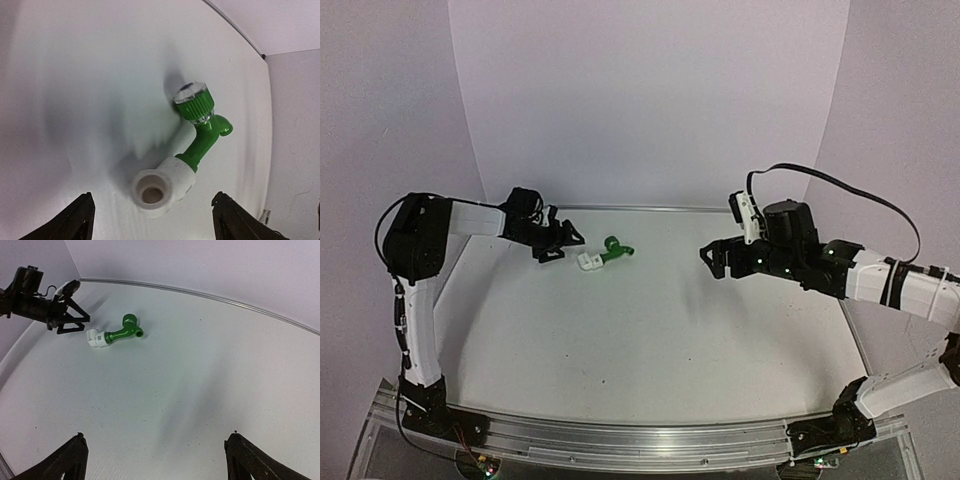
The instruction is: Install the water faucets
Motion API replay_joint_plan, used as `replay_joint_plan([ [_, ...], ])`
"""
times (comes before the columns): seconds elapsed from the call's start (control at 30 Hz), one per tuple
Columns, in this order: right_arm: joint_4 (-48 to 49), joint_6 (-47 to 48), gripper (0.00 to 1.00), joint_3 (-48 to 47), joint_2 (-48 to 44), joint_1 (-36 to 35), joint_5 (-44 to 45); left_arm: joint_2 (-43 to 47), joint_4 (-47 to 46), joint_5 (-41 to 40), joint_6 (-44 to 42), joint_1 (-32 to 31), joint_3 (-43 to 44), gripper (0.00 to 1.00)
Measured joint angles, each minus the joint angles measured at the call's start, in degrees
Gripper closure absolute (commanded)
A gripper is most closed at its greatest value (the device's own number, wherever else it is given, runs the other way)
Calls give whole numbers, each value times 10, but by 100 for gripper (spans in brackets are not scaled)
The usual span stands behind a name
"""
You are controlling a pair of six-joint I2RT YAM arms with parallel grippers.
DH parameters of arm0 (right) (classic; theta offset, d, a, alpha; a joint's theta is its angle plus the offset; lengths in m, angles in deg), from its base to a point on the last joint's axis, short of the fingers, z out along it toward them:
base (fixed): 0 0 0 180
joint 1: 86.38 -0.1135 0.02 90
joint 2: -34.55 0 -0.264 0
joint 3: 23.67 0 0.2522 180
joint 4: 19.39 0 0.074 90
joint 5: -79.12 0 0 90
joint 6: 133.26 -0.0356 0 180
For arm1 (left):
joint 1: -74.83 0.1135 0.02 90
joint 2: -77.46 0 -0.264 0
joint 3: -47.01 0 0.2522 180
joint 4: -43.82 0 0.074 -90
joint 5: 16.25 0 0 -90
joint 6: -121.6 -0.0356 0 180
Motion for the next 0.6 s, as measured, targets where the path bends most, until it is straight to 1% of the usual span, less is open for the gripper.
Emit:
replay_joint_plan([
  [0.13,-22,2,2,-3,-25,0,47,113,42,-82,-42,17,-54,11],
  [0.27,-69,2,2,-39,-36,0,125,280,50,-145,-75,14,-105,10],
  [0.43,-99,15,2,-52,-83,0,190,487,3,-182,-114,11,-158,3],
  [0.5,-105,20,2,-54,-111,0,203,551,-14,-193,-124,10,-174,1],
  [0.6,-108,24,2,-61,-140,0,213,616,-39,-211,-138,10,-191,0],
])
